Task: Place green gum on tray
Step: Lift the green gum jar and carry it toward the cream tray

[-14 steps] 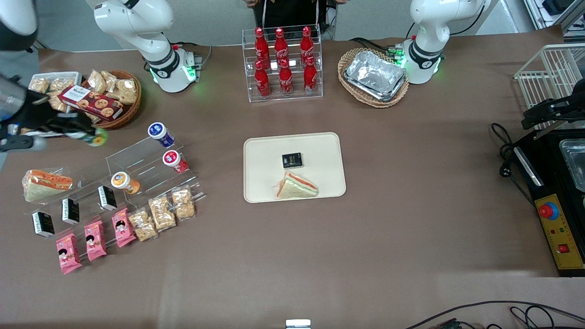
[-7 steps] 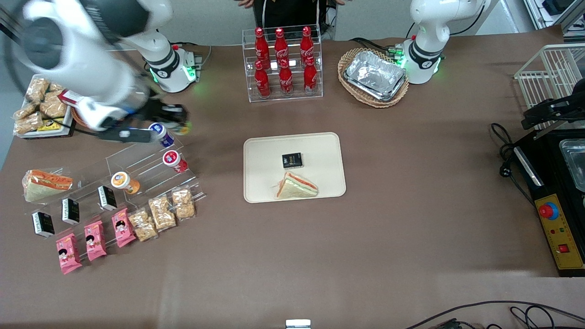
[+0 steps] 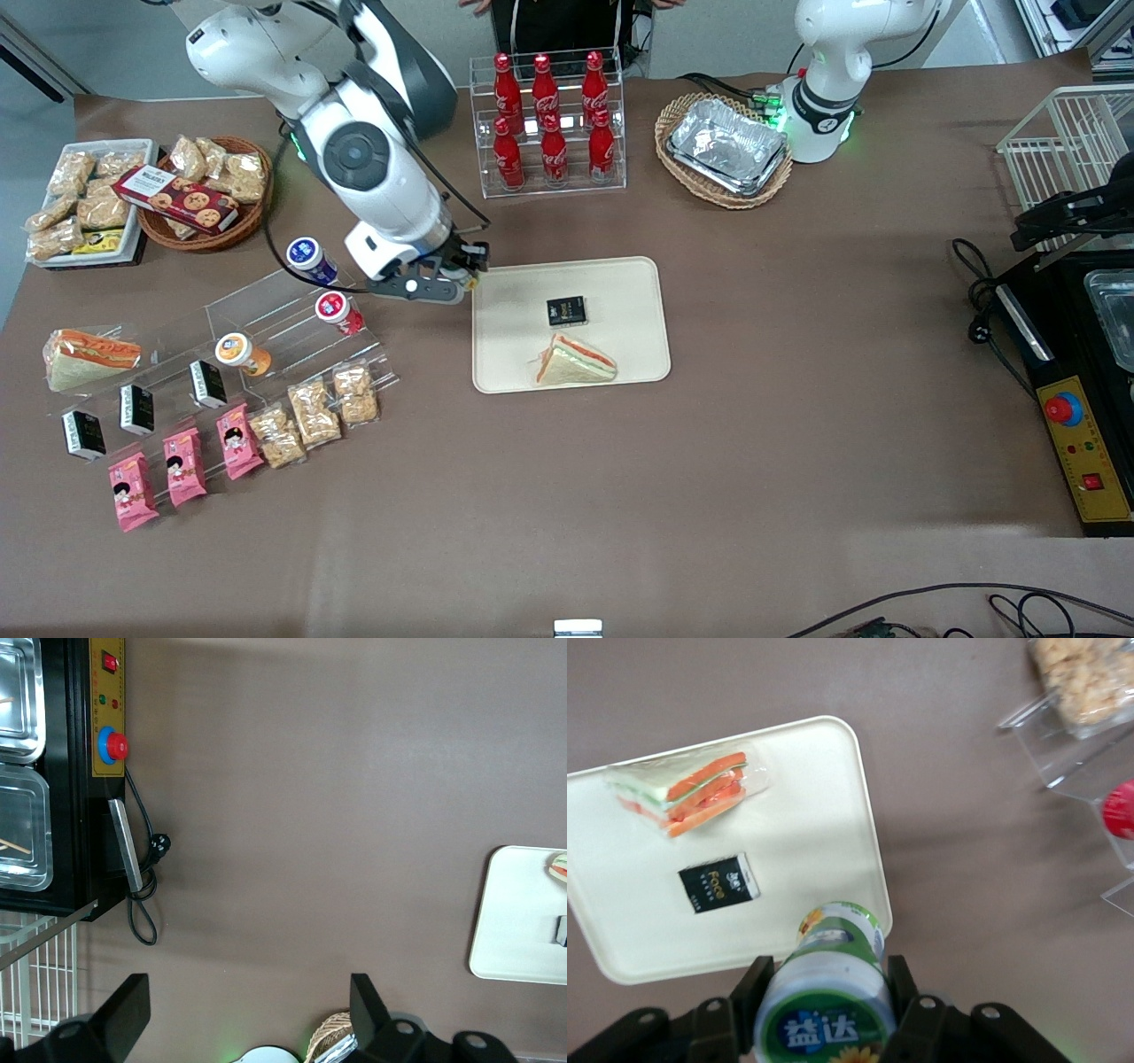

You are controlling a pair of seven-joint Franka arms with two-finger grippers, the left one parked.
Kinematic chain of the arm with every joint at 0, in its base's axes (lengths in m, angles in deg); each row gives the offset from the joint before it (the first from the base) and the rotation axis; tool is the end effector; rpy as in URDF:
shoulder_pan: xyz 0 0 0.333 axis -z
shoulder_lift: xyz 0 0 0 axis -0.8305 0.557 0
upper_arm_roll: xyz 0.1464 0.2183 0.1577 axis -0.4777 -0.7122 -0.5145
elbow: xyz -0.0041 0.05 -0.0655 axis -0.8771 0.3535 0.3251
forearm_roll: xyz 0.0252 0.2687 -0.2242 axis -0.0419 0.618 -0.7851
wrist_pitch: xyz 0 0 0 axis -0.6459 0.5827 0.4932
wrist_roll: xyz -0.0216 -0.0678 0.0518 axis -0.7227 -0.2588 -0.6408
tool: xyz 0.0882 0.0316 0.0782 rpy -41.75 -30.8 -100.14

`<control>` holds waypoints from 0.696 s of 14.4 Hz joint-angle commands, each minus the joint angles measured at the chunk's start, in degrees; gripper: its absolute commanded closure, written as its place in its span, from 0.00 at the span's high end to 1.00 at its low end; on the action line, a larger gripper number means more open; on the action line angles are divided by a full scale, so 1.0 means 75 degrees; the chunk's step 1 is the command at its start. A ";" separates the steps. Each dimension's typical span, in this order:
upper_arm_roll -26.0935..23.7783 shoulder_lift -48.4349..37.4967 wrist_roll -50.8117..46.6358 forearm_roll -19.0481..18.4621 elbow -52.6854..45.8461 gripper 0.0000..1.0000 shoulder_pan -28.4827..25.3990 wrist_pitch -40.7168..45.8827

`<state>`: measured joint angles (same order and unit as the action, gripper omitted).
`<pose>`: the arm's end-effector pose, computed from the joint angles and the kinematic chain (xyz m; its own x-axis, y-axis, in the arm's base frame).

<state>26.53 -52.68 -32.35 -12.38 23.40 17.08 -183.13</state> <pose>0.4321 0.3151 0.4095 0.9775 -0.1632 -0.1339 -0.1712 -0.9840 -0.0500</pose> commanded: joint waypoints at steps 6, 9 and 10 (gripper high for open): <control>0.0101 0.1201 -0.0055 0.0206 0.1411 0.31 -0.0556 -0.3055; 0.0101 0.1671 -0.0067 0.0429 0.1387 0.31 -0.0708 -0.3455; 0.0101 0.1695 -0.0067 0.0441 0.1399 0.31 -0.0709 -0.3491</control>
<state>26.64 -41.72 -32.40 -10.85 34.32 12.96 -207.15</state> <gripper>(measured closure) 0.419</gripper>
